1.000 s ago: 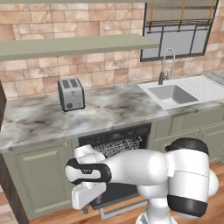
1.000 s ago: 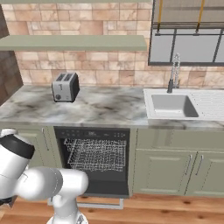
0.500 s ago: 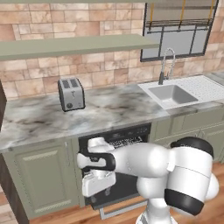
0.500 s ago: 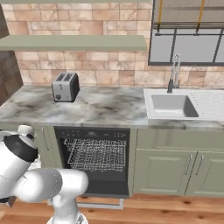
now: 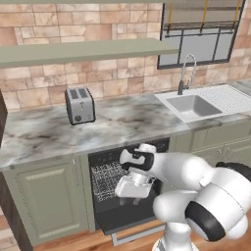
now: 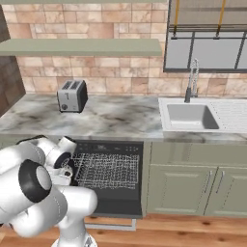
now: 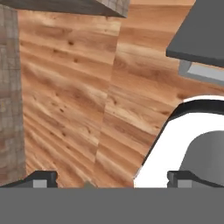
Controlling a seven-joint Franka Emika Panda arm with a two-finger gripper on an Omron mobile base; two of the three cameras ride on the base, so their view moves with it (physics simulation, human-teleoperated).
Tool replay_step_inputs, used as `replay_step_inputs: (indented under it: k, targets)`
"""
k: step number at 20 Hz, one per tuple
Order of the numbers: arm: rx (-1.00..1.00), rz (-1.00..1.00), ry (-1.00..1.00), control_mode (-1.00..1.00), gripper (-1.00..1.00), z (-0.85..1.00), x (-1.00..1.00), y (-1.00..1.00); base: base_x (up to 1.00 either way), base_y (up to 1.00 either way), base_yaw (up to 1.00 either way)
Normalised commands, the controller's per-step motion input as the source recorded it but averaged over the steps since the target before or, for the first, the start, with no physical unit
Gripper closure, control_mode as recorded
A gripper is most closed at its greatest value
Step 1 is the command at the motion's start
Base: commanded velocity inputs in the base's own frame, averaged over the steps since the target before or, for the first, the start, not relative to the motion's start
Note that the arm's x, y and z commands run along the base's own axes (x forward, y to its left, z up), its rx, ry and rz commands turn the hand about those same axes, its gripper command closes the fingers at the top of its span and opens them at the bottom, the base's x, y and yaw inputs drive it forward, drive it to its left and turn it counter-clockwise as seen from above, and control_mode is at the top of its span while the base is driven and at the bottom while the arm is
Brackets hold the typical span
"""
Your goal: Open the dishwasher door and pull out the top rack.
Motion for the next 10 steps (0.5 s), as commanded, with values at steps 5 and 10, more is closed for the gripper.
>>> replay_step_inputs:
  k: [5,10]
  targets:
    - [0.25,-0.19,-0.18,-1.0,-1.0,0.0,0.25,-0.49,0.0,0.0,0.0]
    - [0.18,-0.01,-0.03,-1.0,-1.0,-0.09,0.32,-0.47,0.0,0.0,0.0]
